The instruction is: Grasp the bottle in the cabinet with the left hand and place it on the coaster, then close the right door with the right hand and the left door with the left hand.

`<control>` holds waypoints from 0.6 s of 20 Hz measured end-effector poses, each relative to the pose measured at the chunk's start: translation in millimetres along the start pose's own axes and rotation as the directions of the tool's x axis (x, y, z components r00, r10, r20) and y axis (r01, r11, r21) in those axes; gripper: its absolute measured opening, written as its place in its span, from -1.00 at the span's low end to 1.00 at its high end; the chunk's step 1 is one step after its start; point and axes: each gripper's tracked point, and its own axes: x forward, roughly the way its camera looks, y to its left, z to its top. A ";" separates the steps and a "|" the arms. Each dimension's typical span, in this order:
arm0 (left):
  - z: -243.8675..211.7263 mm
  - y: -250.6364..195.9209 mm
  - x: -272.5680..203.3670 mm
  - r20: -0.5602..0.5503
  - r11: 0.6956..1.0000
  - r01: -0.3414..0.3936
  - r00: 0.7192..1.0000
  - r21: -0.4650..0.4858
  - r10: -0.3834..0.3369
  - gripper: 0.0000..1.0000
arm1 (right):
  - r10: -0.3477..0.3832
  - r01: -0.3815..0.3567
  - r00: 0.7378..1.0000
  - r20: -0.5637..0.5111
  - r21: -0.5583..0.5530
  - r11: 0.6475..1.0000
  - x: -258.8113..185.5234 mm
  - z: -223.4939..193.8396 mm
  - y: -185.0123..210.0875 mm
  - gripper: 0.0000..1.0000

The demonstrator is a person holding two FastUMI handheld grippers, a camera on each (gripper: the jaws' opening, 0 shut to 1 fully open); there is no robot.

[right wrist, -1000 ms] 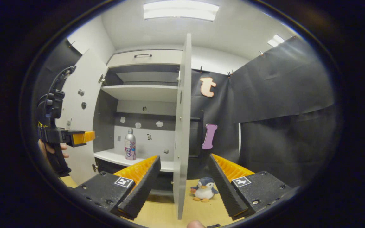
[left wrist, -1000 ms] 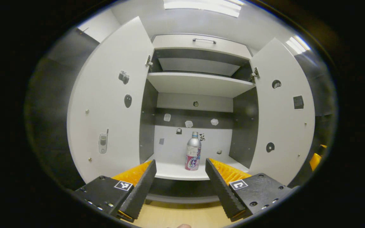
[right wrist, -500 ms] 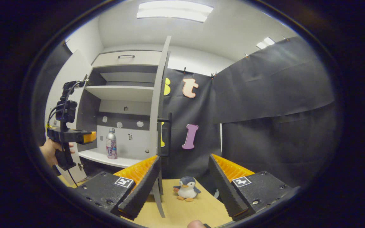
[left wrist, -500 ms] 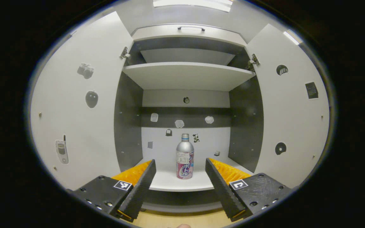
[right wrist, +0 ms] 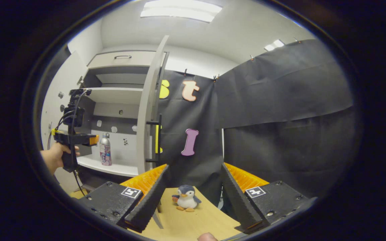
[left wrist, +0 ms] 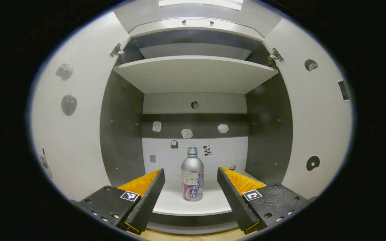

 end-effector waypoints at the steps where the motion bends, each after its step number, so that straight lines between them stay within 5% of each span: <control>1: -1.4 -2.2 7.6 0.000 1.000 0.009 1.000 -0.003 -0.009 0.92 | -0.001 0.001 1.000 -0.010 0.002 1.000 0.6 -4.0 -1.8 0.96; 12: -52.9 10.6 90.2 -0.112 0.998 -0.058 0.992 0.002 0.058 0.92 | -0.064 0.063 0.997 -0.035 -0.017 0.998 5.5 -14.4 -23.0 0.97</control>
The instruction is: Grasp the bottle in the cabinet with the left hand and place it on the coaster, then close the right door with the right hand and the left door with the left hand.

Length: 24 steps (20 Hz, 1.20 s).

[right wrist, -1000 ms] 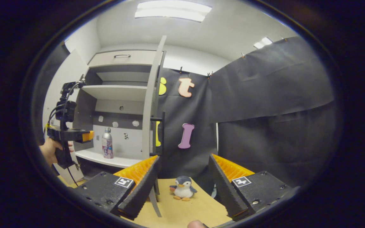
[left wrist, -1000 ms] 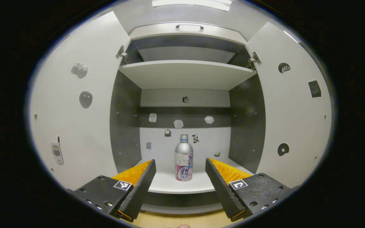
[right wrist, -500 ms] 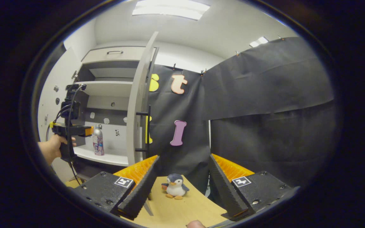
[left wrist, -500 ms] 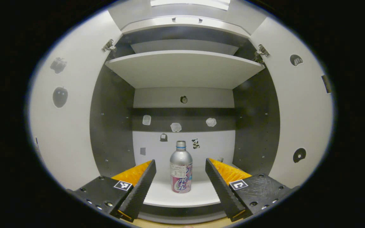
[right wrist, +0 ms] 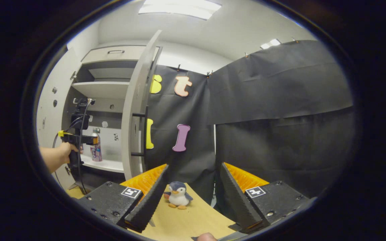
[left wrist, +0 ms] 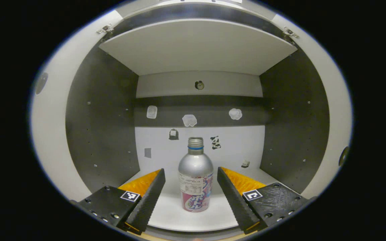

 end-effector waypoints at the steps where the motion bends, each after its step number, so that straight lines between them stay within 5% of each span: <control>1: -4.8 -0.3 6.7 -0.011 1.000 0.004 1.000 -0.003 -0.004 0.92 | -0.003 0.003 1.000 -0.005 -0.005 1.000 1.0 -0.9 -0.5 0.97; 17: -42.4 3.6 63.7 -0.071 1.000 0.003 0.997 0.018 -0.002 0.96 | -0.039 0.038 0.999 -0.028 -0.045 0.998 8.0 -5.2 -4.2 0.96; 19: -41.8 3.5 61.7 -0.074 1.000 0.001 0.997 0.022 0.001 0.58 | -0.035 0.034 0.999 -0.025 -0.051 0.998 8.0 -4.8 -2.5 0.96; 24: -27.5 1.2 44.2 -0.041 1.000 0.008 0.999 0.023 -0.007 0.54 | -0.012 0.011 1.000 -0.020 -0.052 0.999 7.0 -5.8 2.4 0.96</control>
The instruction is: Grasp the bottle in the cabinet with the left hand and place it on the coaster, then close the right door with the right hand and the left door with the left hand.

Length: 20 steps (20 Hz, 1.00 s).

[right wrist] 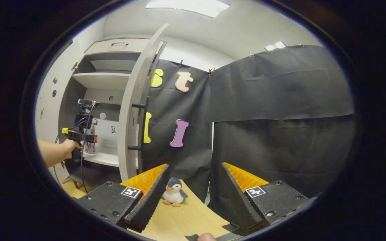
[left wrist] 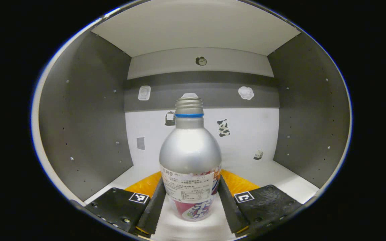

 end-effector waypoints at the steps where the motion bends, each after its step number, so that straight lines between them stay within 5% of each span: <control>1: 2.8 0.2 -5.6 0.008 1.000 0.000 1.000 0.003 0.000 0.55 | 0.006 -0.006 1.000 0.004 0.002 1.000 -0.7 1.0 2.2 0.96; 11: 17.3 19.7 -96.3 0.045 1.000 -0.021 0.999 -0.020 0.021 0.48 | 0.124 -0.124 0.992 0.021 0.019 0.992 -9.9 1.1 28.1 0.97; 20: 23.2 47.8 -191.7 0.084 0.998 -0.057 0.995 -0.012 0.058 0.56 | 0.317 -0.318 0.948 0.030 0.033 0.948 -14.7 3.0 76.4 0.99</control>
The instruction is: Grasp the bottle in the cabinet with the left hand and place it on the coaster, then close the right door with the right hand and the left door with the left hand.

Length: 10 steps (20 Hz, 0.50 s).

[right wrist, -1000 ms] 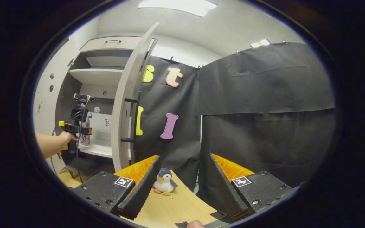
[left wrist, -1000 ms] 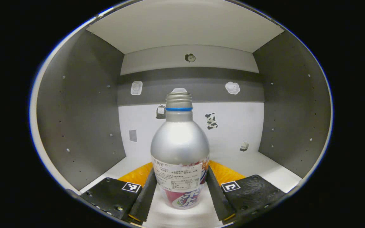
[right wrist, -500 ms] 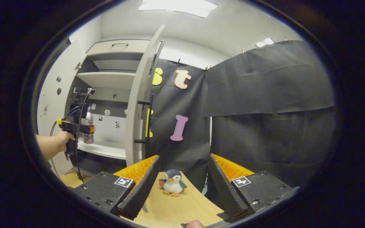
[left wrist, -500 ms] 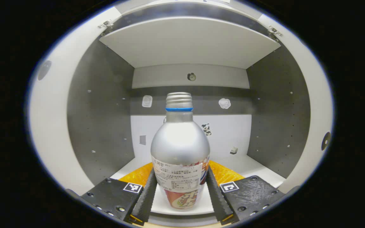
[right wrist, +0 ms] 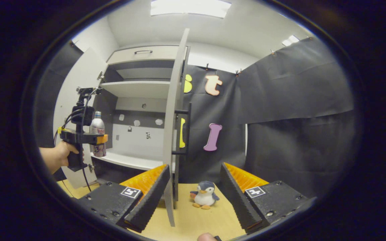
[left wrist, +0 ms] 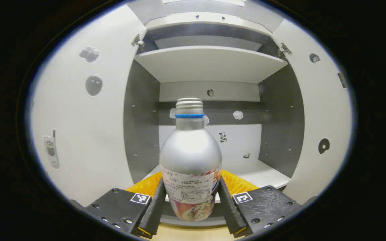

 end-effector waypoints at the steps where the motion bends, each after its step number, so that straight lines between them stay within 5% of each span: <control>1: 0.2 4.1 -8.3 0.002 1.000 -0.005 1.000 0.007 0.005 0.56 | 0.019 -0.019 1.000 -0.001 -0.002 1.000 1.9 0.2 5.6 0.96; 10: -7.1 12.6 -77.4 0.009 0.998 -0.015 1.000 0.067 0.014 0.48 | 0.123 -0.123 0.992 0.003 -0.009 0.992 4.3 2.5 42.8 0.96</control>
